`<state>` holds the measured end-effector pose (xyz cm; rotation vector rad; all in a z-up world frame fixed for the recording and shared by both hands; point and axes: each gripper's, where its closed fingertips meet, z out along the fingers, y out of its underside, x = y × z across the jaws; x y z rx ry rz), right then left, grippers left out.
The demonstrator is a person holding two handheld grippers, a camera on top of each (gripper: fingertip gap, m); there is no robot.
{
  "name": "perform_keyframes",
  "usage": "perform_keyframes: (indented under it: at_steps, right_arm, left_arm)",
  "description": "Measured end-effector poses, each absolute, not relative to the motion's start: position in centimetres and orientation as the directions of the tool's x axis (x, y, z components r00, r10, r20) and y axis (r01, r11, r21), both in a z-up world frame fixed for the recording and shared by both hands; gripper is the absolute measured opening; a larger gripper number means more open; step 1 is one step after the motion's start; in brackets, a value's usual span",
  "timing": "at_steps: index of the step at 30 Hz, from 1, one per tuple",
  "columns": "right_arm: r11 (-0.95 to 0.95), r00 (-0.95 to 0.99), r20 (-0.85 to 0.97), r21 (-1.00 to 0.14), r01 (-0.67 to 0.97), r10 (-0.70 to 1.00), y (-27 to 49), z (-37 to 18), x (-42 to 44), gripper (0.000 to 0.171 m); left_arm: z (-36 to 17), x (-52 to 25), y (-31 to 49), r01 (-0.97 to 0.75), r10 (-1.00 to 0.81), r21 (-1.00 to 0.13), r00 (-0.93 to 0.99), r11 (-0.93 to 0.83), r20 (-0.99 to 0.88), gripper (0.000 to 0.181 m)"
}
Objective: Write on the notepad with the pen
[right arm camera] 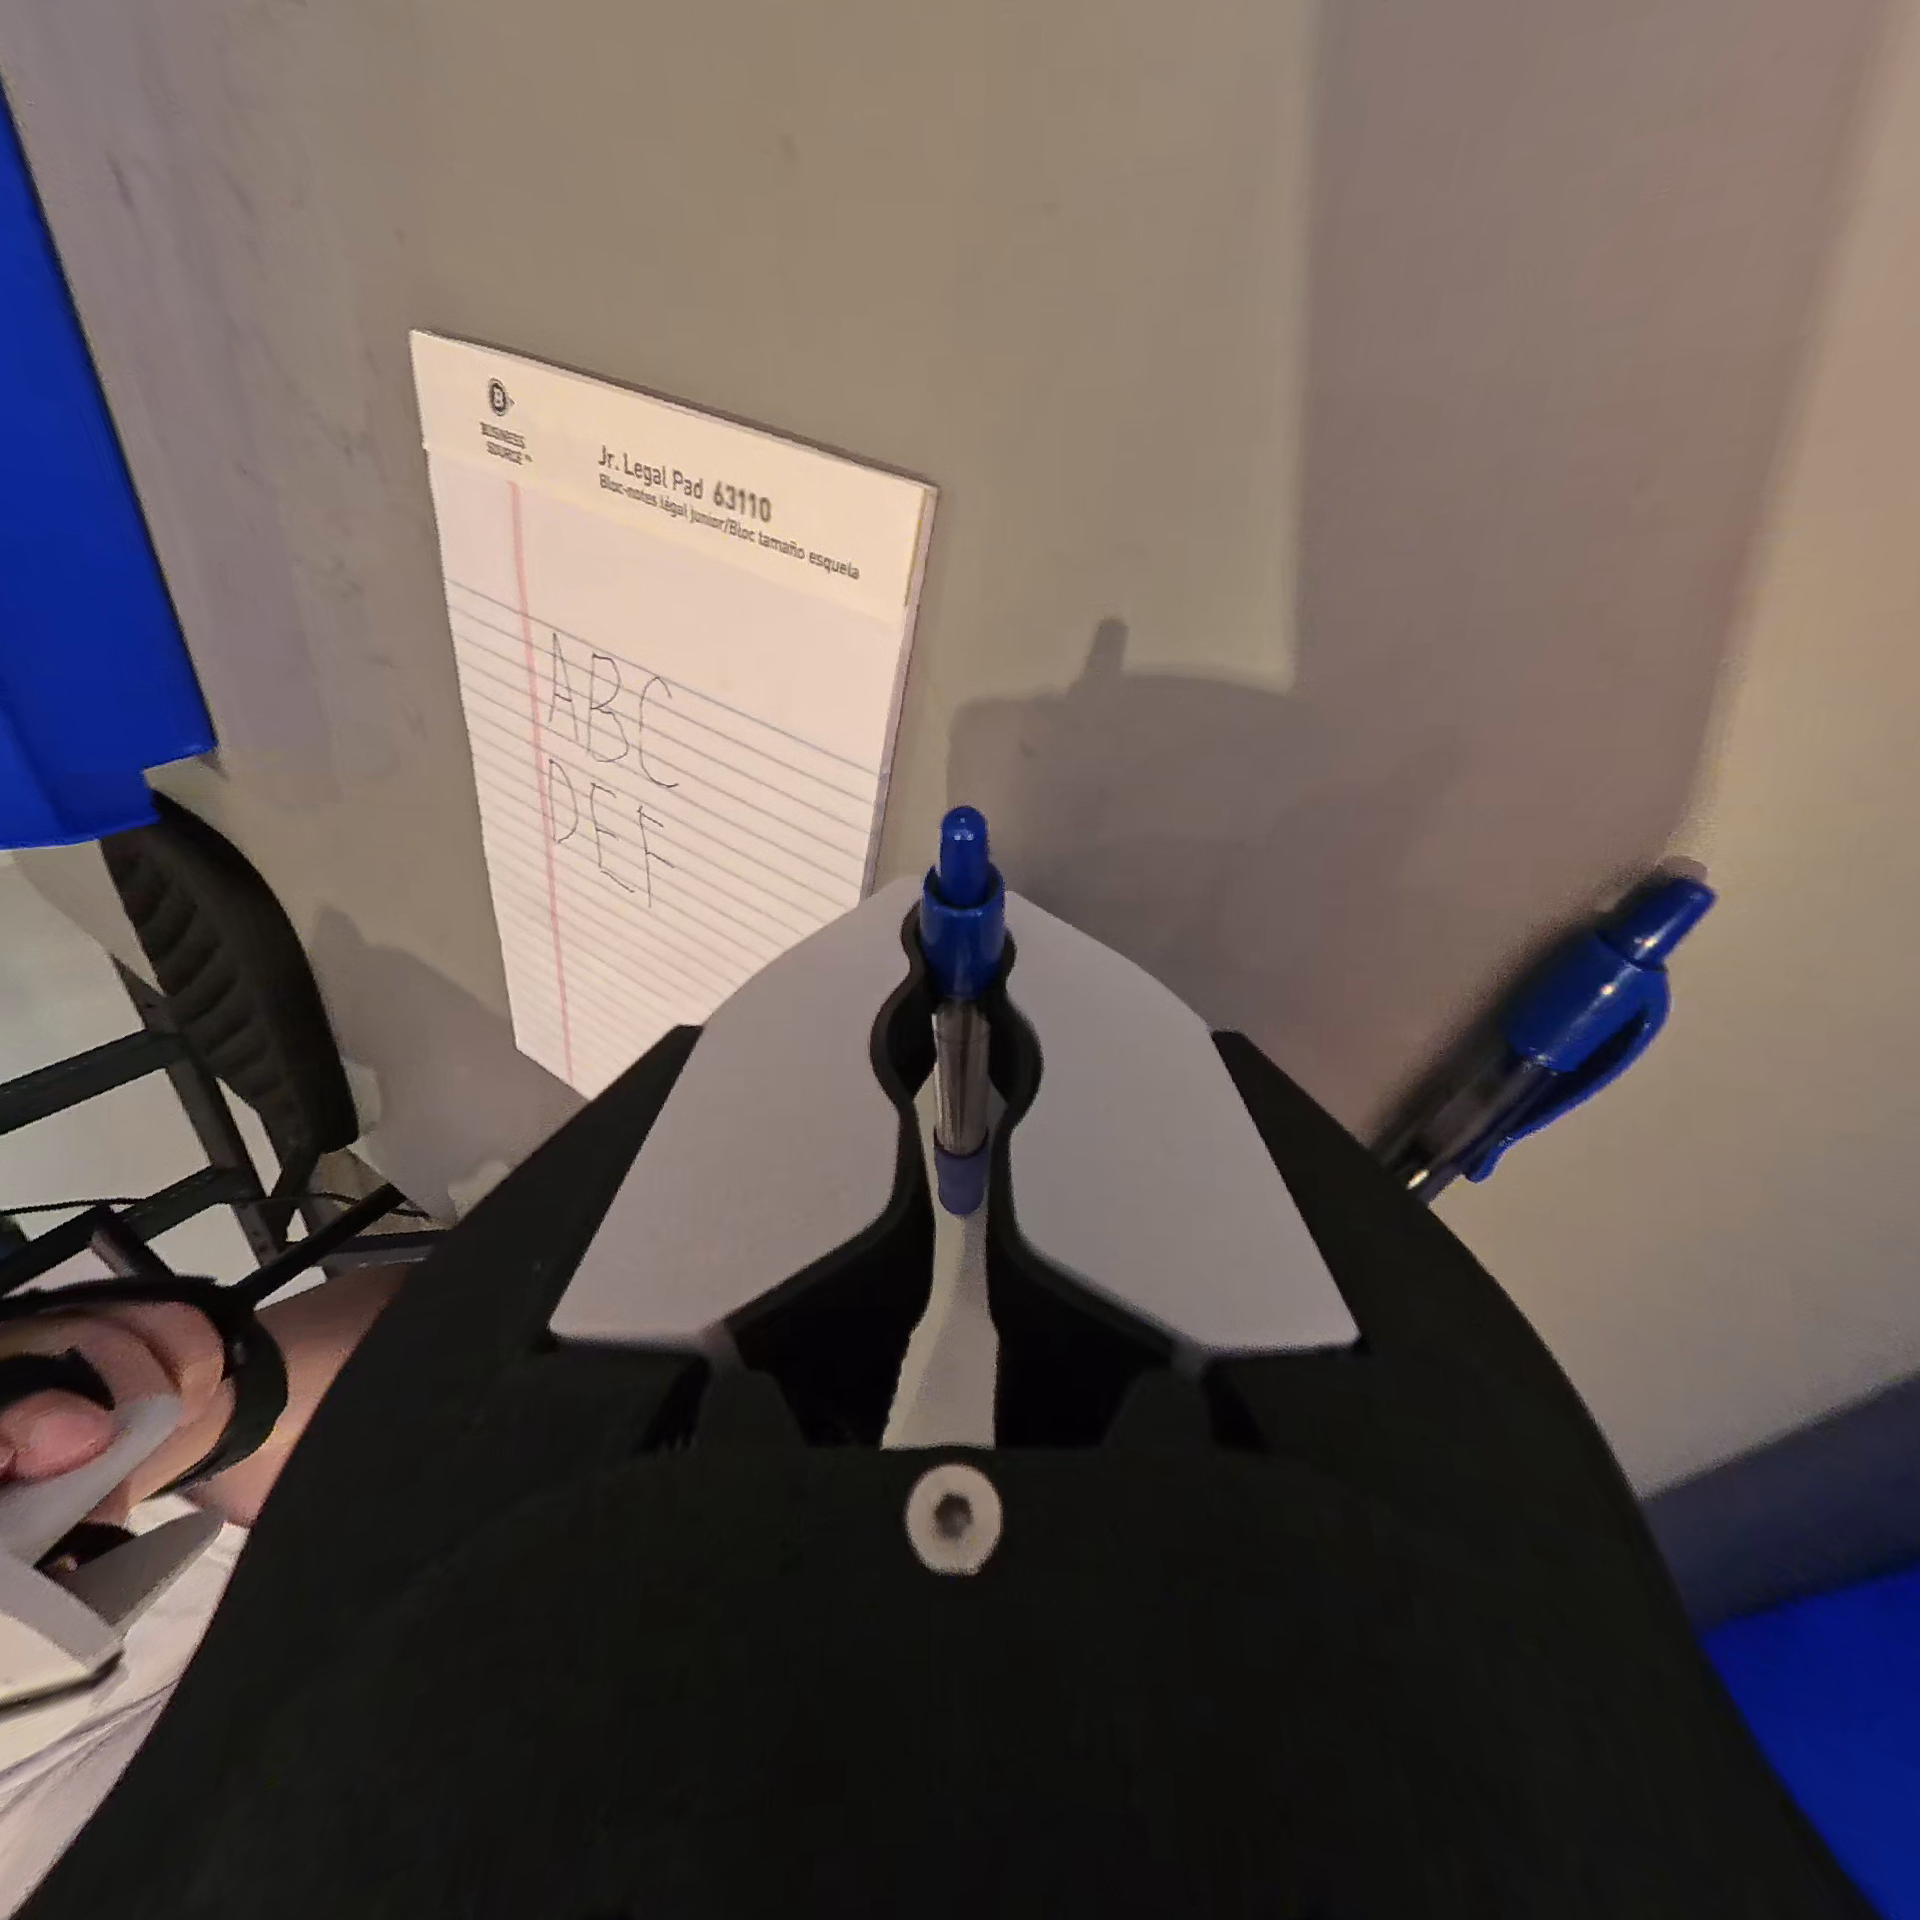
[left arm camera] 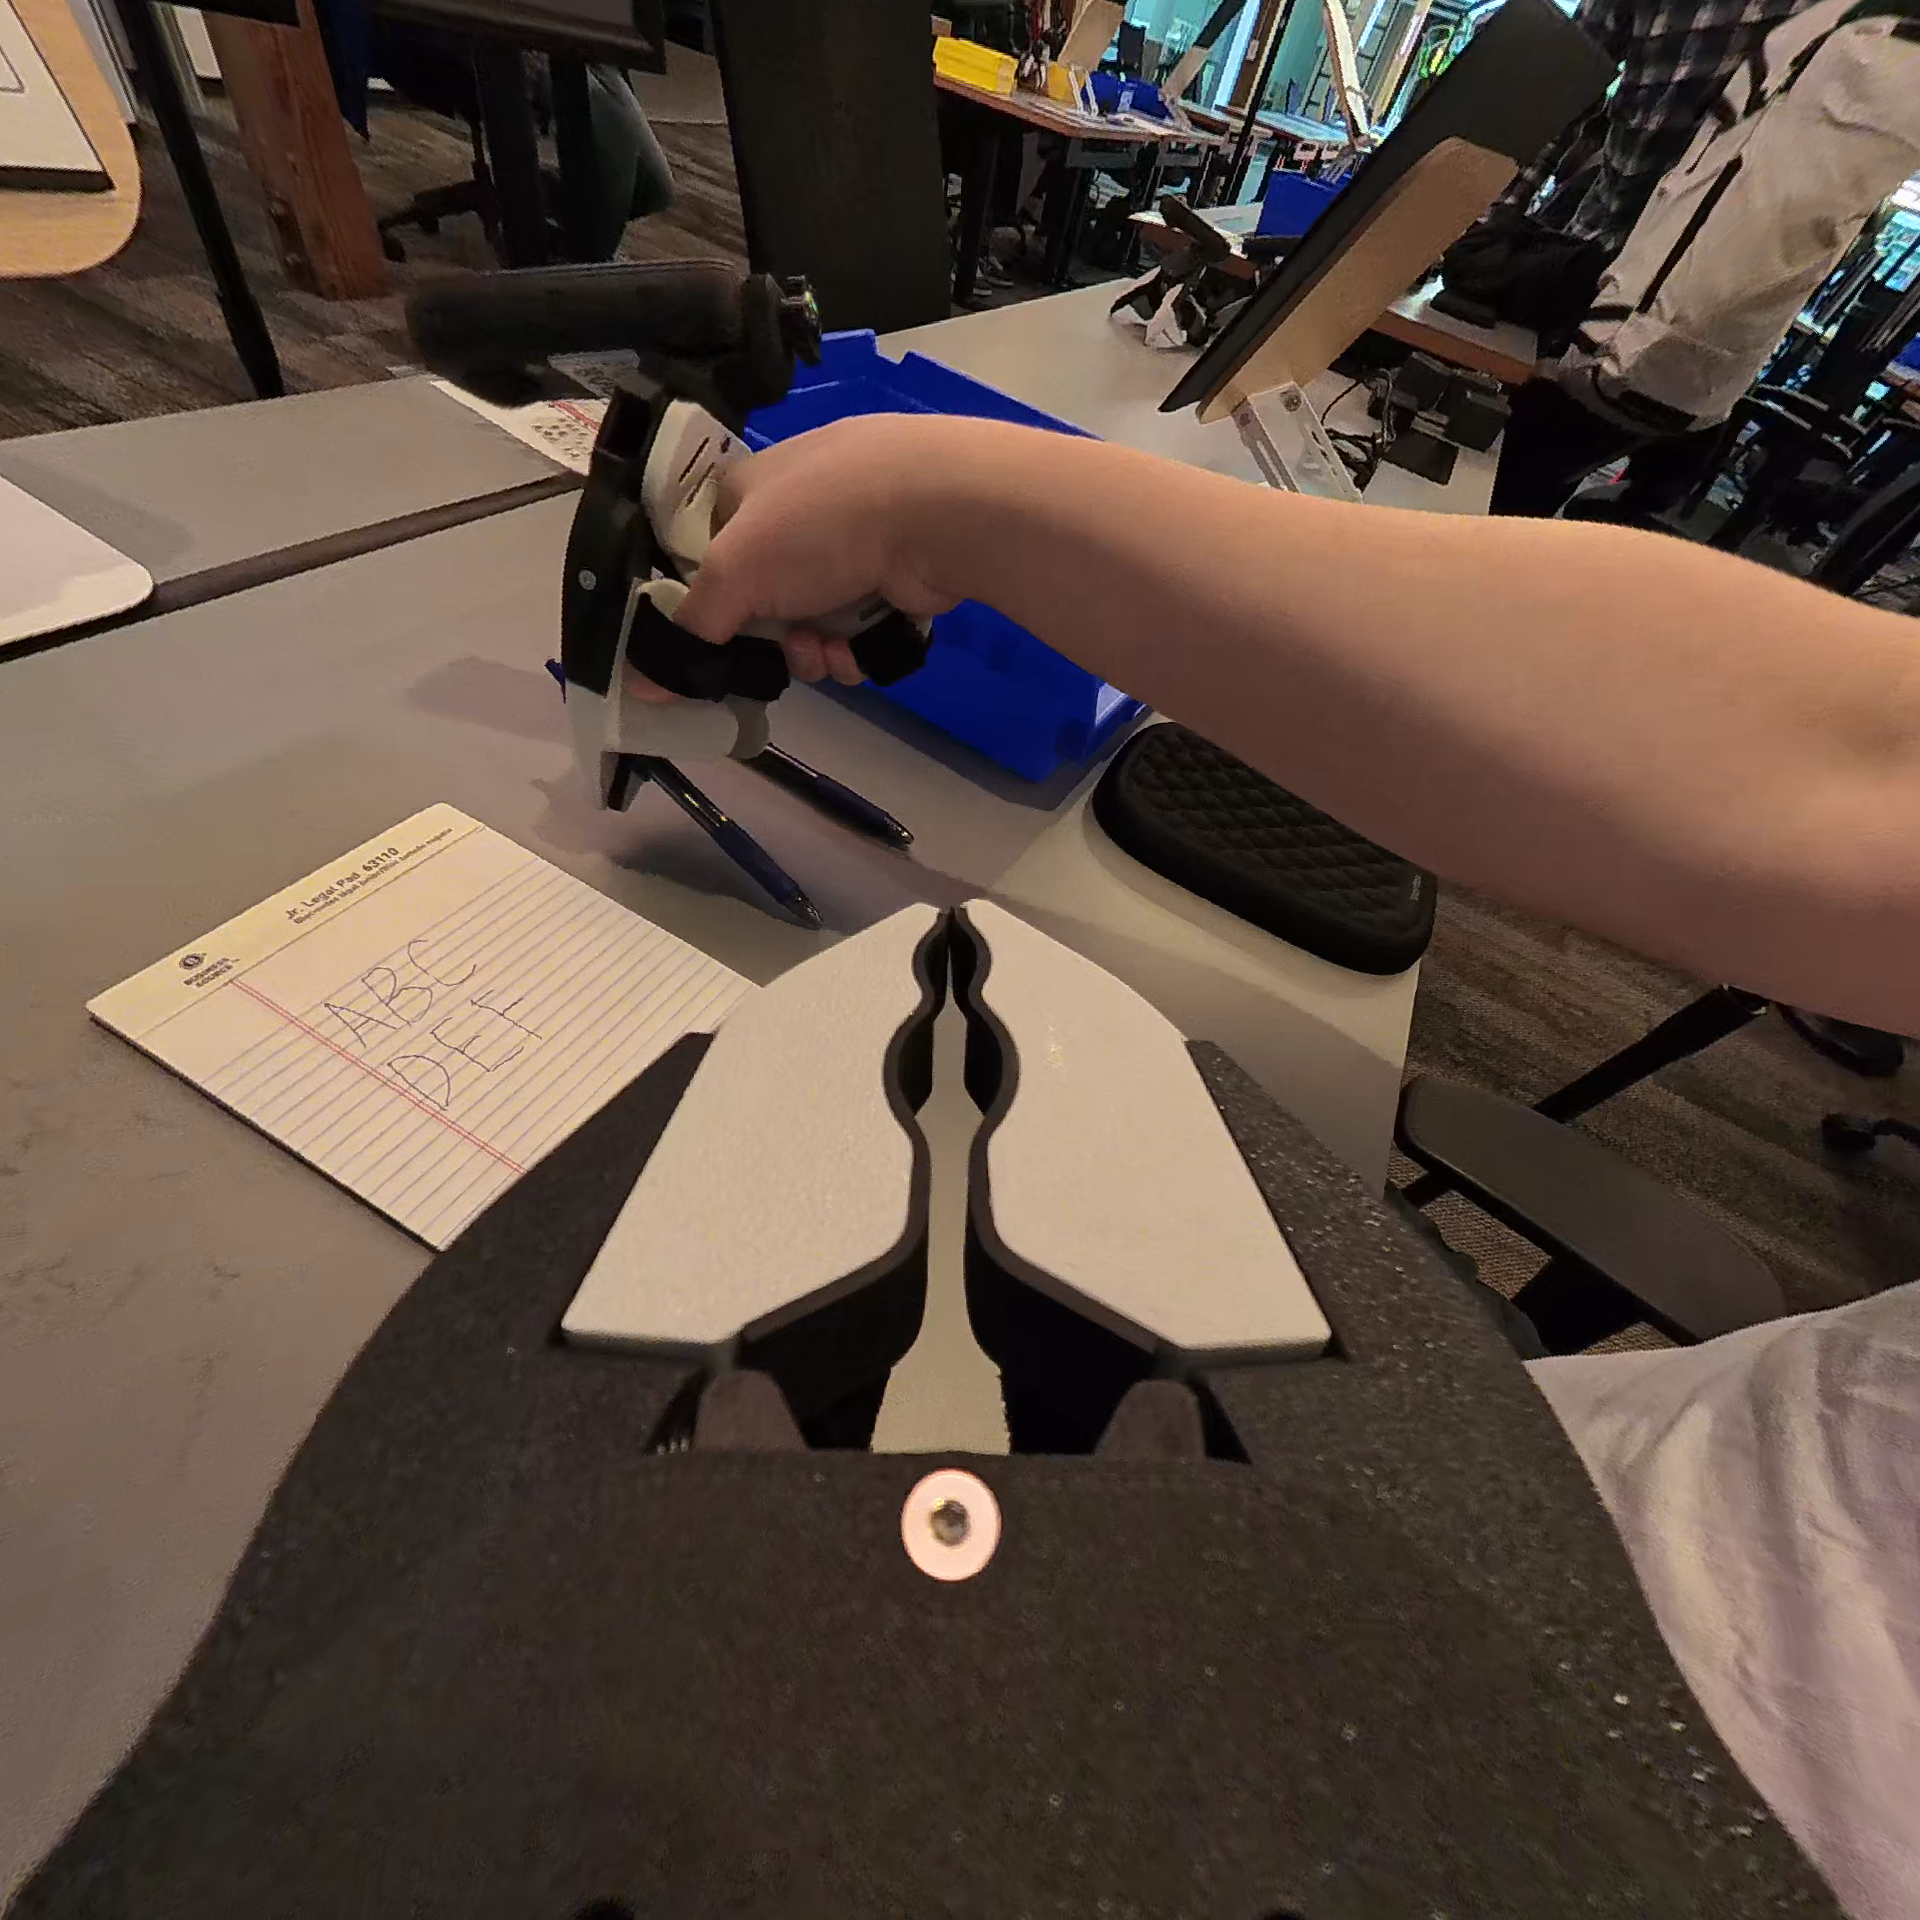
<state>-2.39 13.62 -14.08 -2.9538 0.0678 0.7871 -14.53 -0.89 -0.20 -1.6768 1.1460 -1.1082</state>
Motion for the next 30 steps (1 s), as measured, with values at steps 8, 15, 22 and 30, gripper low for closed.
perform_keyframes:
  at_steps: [8, 15, 22, 30]
  right_arm:
    - [-0.996, 0.901, -0.434, -0.071, -0.055, -0.019, 13.6, -14.5, -2.5, 0.005]
    - [-0.996, 0.906, -0.421, -0.063, -0.070, -0.037, 13.5, -15.1, -2.4, 0.005]
    - [-0.993, 0.911, -0.409, -0.077, -0.086, -0.047, 13.7, -15.5, -1.9, 0.004]
    - [-0.993, 0.922, -0.384, -0.079, -0.084, -0.047, 13.7, -15.5, -1.9, 0.004]
  left_arm:
    - [-0.1, -14.9, -1.1, -0.245, -0.955, -0.934, 0.208, -0.262, 0.213, 0.000]
    - [-0.1, -15.1, -1.1, -0.242, -0.953, -0.933, 0.211, -0.266, 0.217, 0.000]
    - [0.0, -15.4, -1.1, -0.236, -0.952, -0.934, 0.215, -0.267, 0.218, 0.000]
    - [0.0, -15.9, -0.9, -0.227, -0.948, -0.934, 0.227, -0.275, 0.224, 0.000]
